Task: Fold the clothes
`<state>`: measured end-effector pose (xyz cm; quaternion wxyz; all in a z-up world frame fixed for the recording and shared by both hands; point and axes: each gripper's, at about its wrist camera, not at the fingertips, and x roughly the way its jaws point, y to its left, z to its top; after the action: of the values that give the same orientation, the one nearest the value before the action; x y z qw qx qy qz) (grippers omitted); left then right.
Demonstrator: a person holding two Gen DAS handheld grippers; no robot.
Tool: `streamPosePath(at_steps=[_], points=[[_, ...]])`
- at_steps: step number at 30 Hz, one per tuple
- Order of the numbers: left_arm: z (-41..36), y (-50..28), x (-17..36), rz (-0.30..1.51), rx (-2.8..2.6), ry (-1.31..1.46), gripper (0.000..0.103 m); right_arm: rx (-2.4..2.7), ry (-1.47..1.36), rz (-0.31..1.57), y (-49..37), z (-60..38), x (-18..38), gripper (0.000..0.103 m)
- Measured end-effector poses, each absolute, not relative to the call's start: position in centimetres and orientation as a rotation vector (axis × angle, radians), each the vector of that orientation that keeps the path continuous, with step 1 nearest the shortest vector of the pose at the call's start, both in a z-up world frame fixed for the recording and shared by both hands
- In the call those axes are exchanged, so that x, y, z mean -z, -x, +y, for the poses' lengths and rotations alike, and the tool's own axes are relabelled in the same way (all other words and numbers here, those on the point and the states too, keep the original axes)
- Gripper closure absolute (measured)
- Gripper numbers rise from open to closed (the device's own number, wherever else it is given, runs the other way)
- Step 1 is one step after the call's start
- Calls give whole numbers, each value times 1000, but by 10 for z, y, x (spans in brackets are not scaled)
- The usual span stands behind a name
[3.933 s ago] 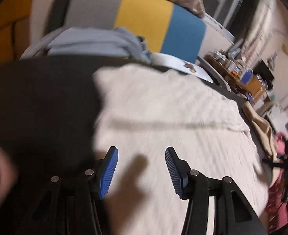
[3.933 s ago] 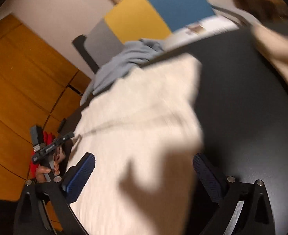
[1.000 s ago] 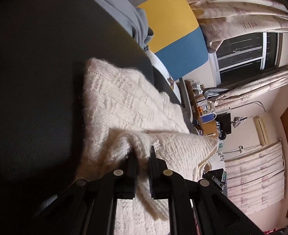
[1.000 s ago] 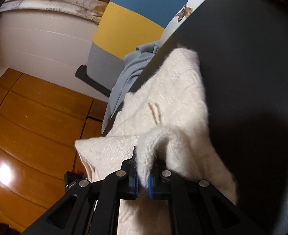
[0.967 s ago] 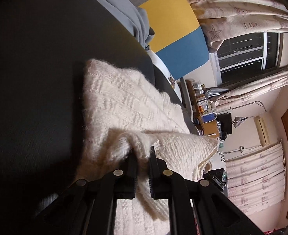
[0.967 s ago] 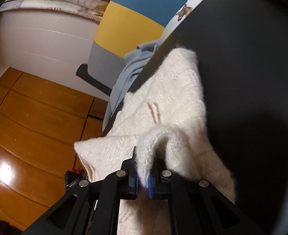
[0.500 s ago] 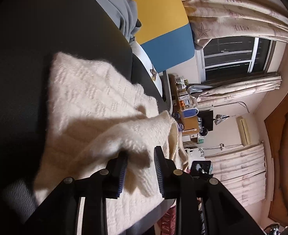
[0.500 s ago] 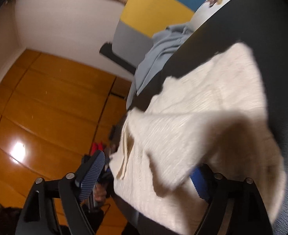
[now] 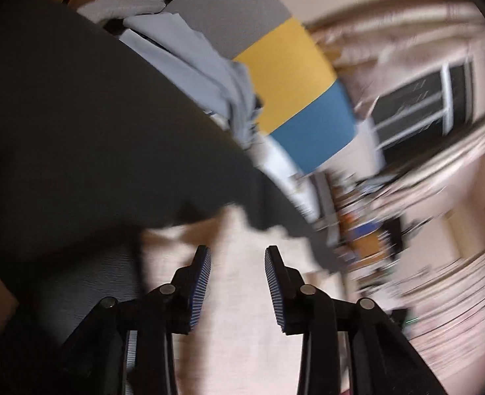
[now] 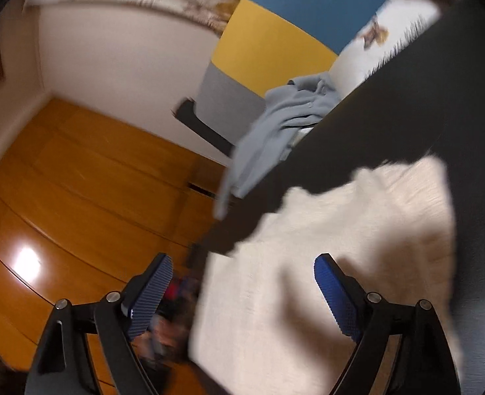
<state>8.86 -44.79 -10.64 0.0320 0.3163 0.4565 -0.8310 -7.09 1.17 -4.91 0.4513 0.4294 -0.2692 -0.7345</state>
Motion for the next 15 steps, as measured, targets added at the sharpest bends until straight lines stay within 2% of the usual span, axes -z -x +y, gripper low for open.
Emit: streamPosePath(at_steps=[3, 6, 9, 12, 14, 15], points=[[-442, -77, 113, 1336, 2556, -1089, 67, 2025, -1063, -336, 60, 9, 31, 15], [-435, -65, 119, 1221, 2574, -1163, 61, 2163, -1064, -72, 69, -2, 28, 20], [-428, -53, 124, 1111, 2602, -1241, 52, 2206, -1122, 69, 95, -19, 39, 22], [-412, -41, 121, 968, 2632, -1291, 52, 2176, -1175, 147, 111, -32, 55, 22], [-402, -36, 115, 855, 2659, -1295, 59, 2161, -1193, 234, 112, -42, 64, 22], [-398, -36, 112, 801, 2670, -1284, 82, 2164, -1190, 292, 111, -47, 69, 25]])
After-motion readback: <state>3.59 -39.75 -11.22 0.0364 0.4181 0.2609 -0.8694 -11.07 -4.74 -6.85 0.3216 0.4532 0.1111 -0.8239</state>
